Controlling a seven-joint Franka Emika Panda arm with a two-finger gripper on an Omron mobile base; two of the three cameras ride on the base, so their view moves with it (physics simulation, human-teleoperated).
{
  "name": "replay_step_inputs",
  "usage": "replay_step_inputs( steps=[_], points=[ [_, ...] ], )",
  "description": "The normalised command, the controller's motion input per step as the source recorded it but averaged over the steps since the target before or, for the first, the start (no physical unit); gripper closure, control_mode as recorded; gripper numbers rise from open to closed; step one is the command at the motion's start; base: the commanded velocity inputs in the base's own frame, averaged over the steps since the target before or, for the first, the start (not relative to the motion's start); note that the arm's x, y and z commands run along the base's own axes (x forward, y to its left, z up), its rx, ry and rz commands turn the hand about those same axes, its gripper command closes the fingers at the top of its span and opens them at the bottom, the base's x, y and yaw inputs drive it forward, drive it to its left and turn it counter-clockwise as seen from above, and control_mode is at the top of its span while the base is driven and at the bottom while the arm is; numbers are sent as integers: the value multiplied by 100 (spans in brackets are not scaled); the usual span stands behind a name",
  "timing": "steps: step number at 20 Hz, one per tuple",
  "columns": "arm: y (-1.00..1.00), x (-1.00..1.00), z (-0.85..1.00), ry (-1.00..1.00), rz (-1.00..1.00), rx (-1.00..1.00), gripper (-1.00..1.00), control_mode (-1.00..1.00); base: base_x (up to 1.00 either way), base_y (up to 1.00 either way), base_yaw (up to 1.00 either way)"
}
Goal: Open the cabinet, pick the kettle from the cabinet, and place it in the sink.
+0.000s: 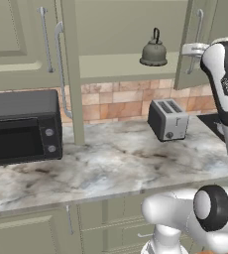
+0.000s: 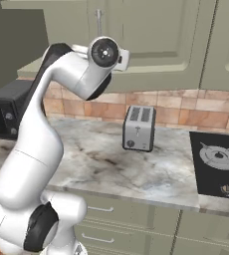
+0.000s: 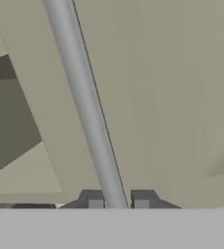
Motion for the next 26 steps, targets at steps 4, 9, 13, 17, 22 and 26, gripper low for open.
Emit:
replay_step_inputs(
  steps=[4,9,13,17,22,26],
  points=[
    [-13,-56,0,-14,0,0,100,-100,0,0,0],
    [-28,-53,4,-10,1,0,100,-100,0,0,0],
    [-36,-51,8,-6,3,0,100,-100,0,0,0],
    [-43,-48,11,0,4,0,100,-100,0,0,0],
    [-47,-44,13,0,5,0,100,-100,0,0,0],
    [-49,-40,12,0,6,0,100,-100,0,0,0]
  ],
)
